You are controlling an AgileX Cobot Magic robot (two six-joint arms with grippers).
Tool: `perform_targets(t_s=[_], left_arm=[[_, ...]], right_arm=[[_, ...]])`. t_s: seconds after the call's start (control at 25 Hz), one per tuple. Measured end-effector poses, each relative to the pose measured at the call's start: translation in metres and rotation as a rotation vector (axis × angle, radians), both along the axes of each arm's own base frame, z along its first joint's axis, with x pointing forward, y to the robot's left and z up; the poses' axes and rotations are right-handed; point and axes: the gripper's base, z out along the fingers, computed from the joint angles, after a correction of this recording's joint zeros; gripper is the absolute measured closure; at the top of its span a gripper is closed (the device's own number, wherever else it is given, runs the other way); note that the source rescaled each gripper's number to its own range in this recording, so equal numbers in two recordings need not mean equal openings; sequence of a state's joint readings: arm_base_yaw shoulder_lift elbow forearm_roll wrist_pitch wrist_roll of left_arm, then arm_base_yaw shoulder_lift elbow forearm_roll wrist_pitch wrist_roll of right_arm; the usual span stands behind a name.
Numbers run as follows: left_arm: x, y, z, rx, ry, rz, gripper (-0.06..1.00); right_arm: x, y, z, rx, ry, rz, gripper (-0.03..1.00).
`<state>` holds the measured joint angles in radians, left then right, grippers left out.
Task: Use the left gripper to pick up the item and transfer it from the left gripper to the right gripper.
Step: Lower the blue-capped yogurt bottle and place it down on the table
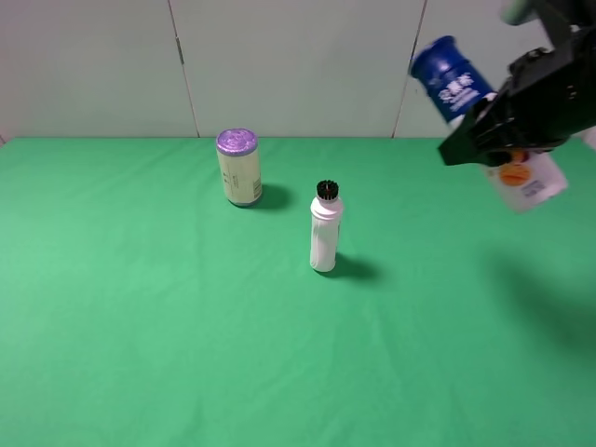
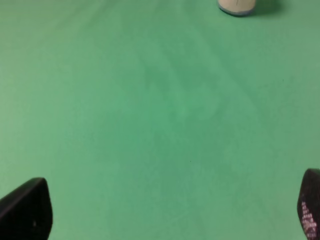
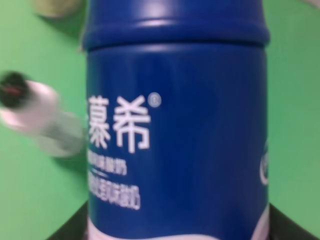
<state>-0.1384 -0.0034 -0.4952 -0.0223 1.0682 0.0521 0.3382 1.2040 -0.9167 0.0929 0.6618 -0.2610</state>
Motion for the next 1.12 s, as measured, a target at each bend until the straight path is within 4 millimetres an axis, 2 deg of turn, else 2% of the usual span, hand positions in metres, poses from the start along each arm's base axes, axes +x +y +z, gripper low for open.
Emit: perform_targets(t_s=[0.12, 0.24, 0.52, 0.64, 1.12], left_arm=[[0.0, 0.0, 0.0, 0.0, 0.0, 0.0, -0.06], [0.0, 0.0, 0.0, 0.0, 0.0, 0.0, -0.06], [0.0, 0.0, 0.0, 0.002, 0.0, 0.002, -0.06], [0.0, 0.0, 0.0, 0.002, 0.0, 0.002, -0.06], [0.0, 0.0, 0.0, 0.002, 0.0, 0.002, -0.06]], right_arm=[[0.01, -0.016, -0.009, -0.001, 0.056, -0.094, 0.94], [0.024, -0.022, -0.028, -0.018, 0.129, -0.134, 0.94], [0.048, -0.018, -0.078, -0.066, 0.299, -0.144, 0.94], [0.055, -0.017, -0.093, -0.076, 0.328, -0.147, 0.94], [0.07, -0.014, -0.13, -0.103, 0.405, -0.15, 0.94]])
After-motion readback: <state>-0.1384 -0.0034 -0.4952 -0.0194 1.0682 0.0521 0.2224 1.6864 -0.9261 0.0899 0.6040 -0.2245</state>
